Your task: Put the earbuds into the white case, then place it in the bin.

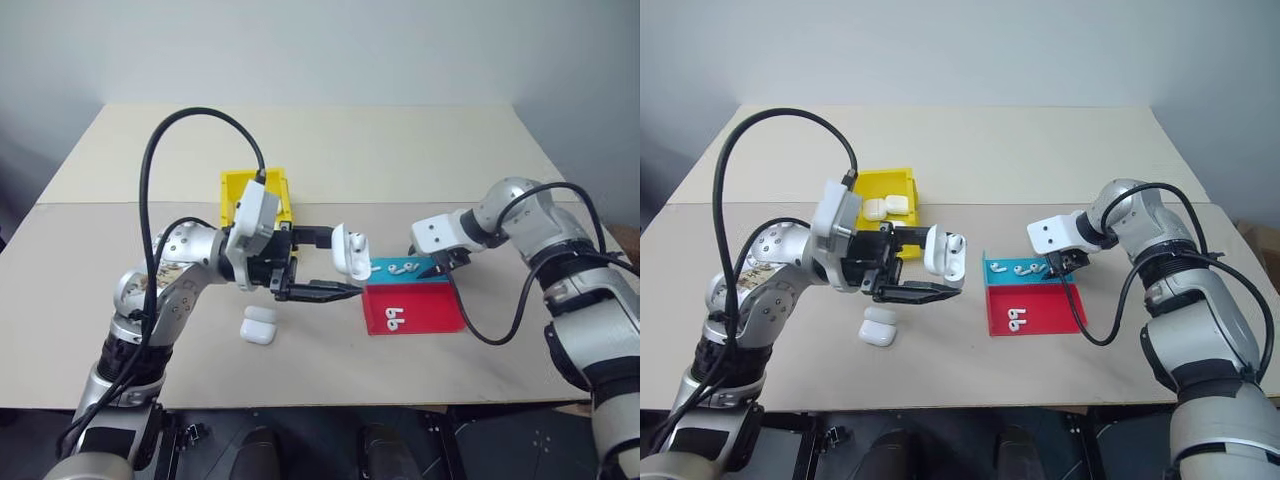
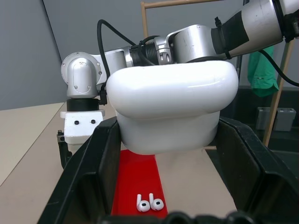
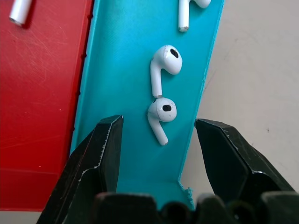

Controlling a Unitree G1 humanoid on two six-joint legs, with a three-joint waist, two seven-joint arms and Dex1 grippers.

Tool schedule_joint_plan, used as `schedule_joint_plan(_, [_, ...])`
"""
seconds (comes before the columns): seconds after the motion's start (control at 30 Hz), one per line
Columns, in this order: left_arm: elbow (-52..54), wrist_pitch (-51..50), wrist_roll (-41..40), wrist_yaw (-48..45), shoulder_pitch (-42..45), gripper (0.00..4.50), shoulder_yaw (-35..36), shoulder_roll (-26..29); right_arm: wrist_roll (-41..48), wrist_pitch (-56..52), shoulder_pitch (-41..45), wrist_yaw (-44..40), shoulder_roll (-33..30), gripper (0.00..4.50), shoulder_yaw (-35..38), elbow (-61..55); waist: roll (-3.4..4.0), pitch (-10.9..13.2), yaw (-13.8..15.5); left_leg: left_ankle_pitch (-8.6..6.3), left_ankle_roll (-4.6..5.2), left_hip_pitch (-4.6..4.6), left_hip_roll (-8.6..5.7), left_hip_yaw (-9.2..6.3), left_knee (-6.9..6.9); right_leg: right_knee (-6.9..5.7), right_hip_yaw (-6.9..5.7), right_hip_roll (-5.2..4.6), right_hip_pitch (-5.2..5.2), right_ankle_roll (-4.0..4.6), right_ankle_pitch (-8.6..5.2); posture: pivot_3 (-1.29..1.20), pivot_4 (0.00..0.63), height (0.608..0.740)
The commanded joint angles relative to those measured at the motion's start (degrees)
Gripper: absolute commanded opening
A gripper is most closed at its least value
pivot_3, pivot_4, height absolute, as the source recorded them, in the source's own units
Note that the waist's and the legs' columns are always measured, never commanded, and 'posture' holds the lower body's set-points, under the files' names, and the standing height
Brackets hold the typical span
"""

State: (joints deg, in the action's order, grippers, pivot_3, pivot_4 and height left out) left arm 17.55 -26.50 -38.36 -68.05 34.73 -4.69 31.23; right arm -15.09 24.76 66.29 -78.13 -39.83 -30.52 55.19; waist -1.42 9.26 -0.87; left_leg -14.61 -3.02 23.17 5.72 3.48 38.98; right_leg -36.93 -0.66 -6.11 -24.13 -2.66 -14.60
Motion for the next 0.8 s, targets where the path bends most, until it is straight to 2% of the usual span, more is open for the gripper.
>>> schedule_joint_plan(0.03, [3.10, 0.01, -1.19, 1.05, -0.65, 2.77, 1.61, 0.54, -1.17, 3.12, 2.20, 0.67, 0.71, 2.93, 1.60, 2.47, 0.01, 0.00, 0.00, 0.00, 0.00, -0.01, 0.00, 0.00, 0.00, -0.02, 0.00, 0.00, 0.00, 0.00, 0.00, 0.00, 0.150, 0.740])
schedule_joint_plan(0.3, [3.14, 0.08, -1.25, 1.61, -0.71, 2.77, 1.62, 0.74, -3.78, 4.67, 3.25, 2.32, 2.28, 2.93, 1.49, 6.79, 0.02, 0.01, 0.02, 0.01, -0.02, -0.01, 0.00, 0.00, 0.00, -0.11, 0.01, 0.00, 0.01, 0.00, 0.00, 0.00, 0.150, 0.740])
schedule_joint_plan(0.4, [3.21, -0.07, -1.39, 1.66, -0.67, 2.77, 1.75, 0.89, -4.57, 4.99, 3.43, 2.61, 2.51, 2.40, 1.49, 8.02, 0.02, 0.01, 0.03, 0.01, -0.02, -0.02, 0.00, 0.00, 0.00, -0.10, 0.00, 0.00, 0.01, 0.00, 0.00, 0.00, 0.150, 0.740])
schedule_joint_plan(0.8, [3.02, 0.02, -1.40, 1.45, -0.55, 2.77, 1.82, 1.30, -5.47, 5.44, 3.00, 3.37, 3.42, 2.40, 2.54, 9.32, 0.02, 0.01, 0.00, 0.01, -0.02, -0.06, 0.00, 0.00, 0.00, -0.10, 0.01, 0.00, 0.04, 0.00, 0.00, 0.00, 0.150, 0.740])
